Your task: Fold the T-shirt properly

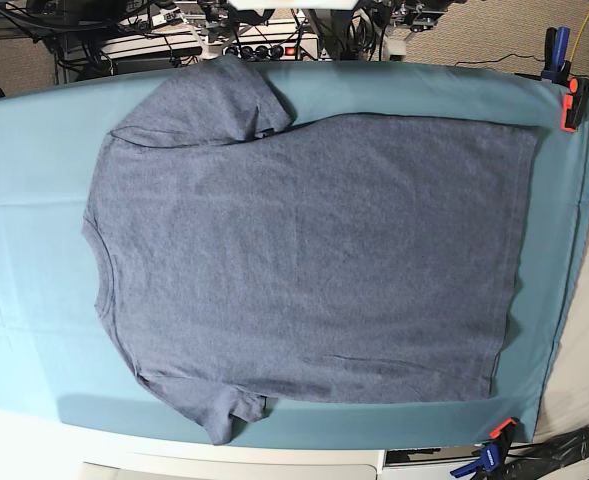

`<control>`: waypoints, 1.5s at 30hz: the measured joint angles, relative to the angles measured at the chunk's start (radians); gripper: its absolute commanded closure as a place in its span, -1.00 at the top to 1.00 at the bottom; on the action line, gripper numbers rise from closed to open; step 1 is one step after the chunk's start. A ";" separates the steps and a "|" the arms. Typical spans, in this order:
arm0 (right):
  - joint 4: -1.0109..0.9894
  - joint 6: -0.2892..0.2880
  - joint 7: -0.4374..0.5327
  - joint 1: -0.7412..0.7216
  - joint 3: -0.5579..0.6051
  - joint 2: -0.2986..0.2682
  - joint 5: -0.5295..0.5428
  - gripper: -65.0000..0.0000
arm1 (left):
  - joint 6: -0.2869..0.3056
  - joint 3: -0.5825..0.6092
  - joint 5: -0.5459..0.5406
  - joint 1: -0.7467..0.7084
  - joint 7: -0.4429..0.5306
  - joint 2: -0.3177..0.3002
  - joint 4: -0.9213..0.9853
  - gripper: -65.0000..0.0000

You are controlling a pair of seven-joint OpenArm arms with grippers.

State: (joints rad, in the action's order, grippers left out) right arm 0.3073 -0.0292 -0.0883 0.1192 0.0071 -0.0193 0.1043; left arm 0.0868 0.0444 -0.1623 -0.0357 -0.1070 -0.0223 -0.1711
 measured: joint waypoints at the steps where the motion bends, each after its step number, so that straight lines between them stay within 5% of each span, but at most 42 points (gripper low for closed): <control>1: 0.000 0.000 0.000 0.000 0.000 0.000 0.000 -0.98 | 0.000 0.000 0.000 0.000 0.000 0.000 0.000 -0.96; 10: 0.001 0.000 0.008 0.003 0.000 0.000 0.000 -0.98 | 0.000 0.000 -0.002 -0.003 0.001 0.000 -0.002 -0.96; 18: 0.002 0.000 0.174 0.121 0.000 0.000 -0.001 -0.98 | 0.016 -0.001 -0.067 -0.123 0.012 -0.016 -0.088 -0.96; 23: 0.082 0.000 0.330 0.229 0.000 -0.024 -0.043 -0.98 | 0.072 -0.001 -0.036 -0.276 0.010 -0.076 -0.304 -0.96; 35: 0.651 0.011 0.282 0.599 0.000 -0.204 -0.052 -0.98 | 0.068 -0.004 -0.034 -0.740 -0.056 -0.261 -0.989 -0.96; 38: 0.782 0.093 0.273 0.698 0.002 -0.269 -0.053 -0.98 | 0.063 -0.027 0.021 -0.879 -0.103 -0.313 -1.159 -0.96; 45: 1.058 0.450 0.271 0.912 0.002 -0.453 -0.089 -0.99 | 0.084 -0.179 0.044 -1.107 -0.141 -0.428 -1.602 -0.96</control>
State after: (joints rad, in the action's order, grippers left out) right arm 1.3655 0.4210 0.1829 1.0317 0.0093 -0.4725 0.0154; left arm 0.1711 -0.1349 -0.1184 -1.1423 -0.2481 -0.4500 -1.7733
